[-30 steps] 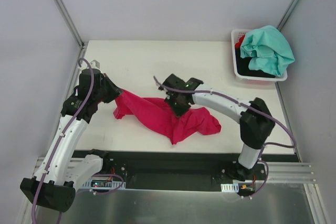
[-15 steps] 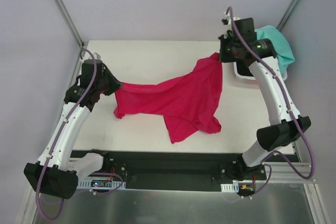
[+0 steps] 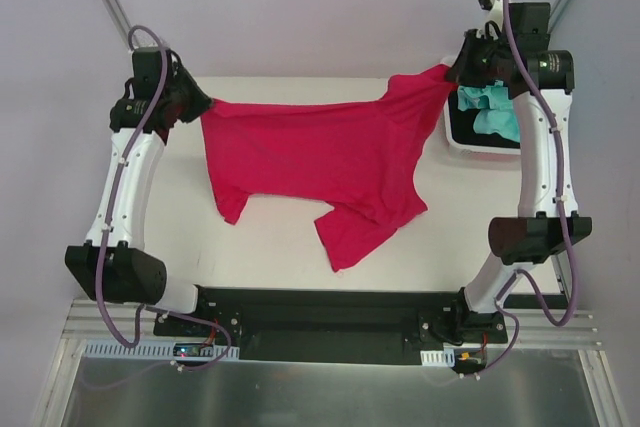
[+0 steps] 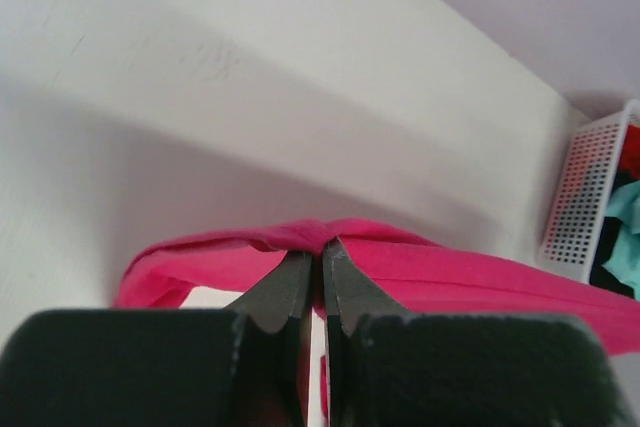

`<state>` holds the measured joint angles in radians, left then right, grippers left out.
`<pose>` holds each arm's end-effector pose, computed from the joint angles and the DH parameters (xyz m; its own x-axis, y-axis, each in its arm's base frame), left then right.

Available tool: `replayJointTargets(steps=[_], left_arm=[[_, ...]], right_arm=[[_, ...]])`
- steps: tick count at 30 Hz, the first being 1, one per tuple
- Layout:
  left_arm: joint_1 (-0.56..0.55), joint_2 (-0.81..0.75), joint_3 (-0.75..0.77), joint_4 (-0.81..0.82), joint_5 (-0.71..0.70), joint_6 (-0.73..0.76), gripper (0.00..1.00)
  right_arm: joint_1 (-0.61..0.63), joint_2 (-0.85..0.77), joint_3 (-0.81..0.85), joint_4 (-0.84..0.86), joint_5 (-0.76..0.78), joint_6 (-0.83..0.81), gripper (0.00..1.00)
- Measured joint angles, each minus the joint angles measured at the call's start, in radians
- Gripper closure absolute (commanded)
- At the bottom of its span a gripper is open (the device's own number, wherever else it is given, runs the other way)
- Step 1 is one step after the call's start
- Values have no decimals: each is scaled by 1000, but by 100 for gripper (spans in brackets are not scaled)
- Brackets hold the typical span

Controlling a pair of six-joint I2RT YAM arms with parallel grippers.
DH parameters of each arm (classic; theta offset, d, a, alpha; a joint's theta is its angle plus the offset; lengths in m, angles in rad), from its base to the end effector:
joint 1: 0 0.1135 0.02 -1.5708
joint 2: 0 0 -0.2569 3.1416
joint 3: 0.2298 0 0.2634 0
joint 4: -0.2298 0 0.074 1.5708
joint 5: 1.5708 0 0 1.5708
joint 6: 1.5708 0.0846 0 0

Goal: Fold and stack the t-shirts

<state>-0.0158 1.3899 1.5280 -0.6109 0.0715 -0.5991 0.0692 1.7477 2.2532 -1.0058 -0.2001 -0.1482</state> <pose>0.3604 -0.0117 0.3888 -0.4208 -0.5559 -0.7169 -0.1912 0.8269 -0.5289 0.3961 0.0443 0.4678 -0.4376 -0.1754 -0.8819 -0.3098 0.9502 -0.0353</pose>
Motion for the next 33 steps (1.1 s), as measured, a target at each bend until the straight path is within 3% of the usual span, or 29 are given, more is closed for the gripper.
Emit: replayJointTargets(steps=[10,21,27,33], left_arm=[[0,244,524,-53,161,23,100],[-2,468,785,-118,216,22,100],[5,565,960,-99,228,11,100],[24,529,941,100,197,-7,100]], right_arm=[[3,41,91,103,-226,61,99],[-7,72,93,355,-387,134,99],[-67,77,84,618,-472,269,99],[-130,113,93,987,-525,512,99]])
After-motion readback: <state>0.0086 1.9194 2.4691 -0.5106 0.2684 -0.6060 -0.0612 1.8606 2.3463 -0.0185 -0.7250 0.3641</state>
